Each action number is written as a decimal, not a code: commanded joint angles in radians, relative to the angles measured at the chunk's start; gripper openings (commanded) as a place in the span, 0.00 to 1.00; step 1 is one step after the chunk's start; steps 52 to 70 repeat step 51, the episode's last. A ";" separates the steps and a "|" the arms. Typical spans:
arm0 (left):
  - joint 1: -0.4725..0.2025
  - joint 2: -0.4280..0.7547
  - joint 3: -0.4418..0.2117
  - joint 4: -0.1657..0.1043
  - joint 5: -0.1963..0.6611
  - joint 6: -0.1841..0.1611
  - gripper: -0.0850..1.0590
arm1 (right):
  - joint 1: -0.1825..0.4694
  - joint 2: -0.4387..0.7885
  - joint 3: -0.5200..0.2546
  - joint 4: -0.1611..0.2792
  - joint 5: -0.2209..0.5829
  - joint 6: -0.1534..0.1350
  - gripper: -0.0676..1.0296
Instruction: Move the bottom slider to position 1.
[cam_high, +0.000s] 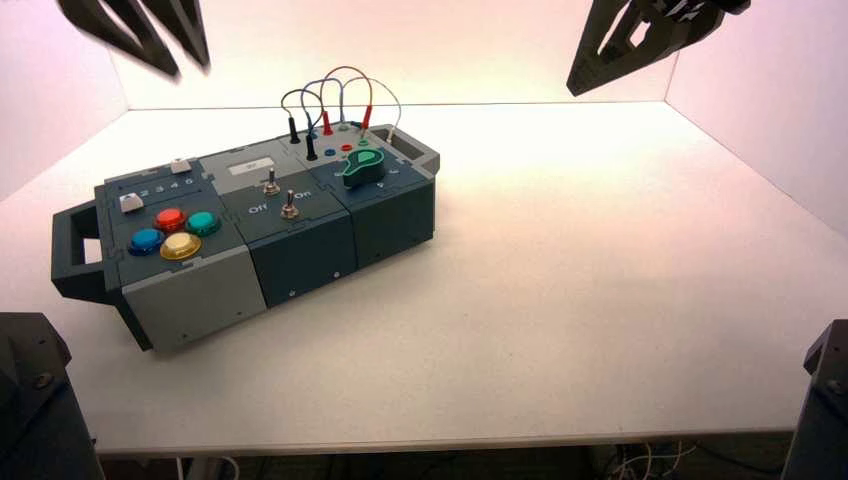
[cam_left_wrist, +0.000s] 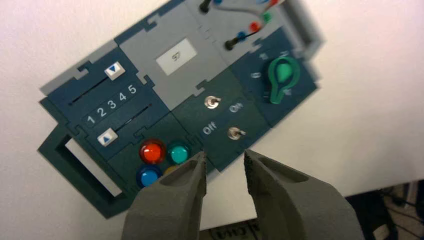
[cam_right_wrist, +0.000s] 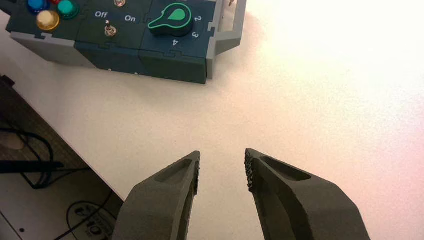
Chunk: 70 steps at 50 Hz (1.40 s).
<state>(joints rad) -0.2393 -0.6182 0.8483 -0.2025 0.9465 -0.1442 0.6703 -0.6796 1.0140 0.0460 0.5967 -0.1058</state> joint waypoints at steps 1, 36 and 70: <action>-0.003 -0.107 -0.020 -0.003 0.044 0.005 0.45 | 0.005 -0.002 -0.015 0.002 -0.011 0.002 0.51; -0.003 -0.092 -0.005 0.008 0.104 0.187 0.45 | 0.005 0.075 -0.015 -0.014 -0.026 0.000 0.51; -0.003 -0.058 -0.003 0.011 0.074 0.206 0.45 | 0.005 0.097 -0.023 -0.015 -0.021 0.000 0.51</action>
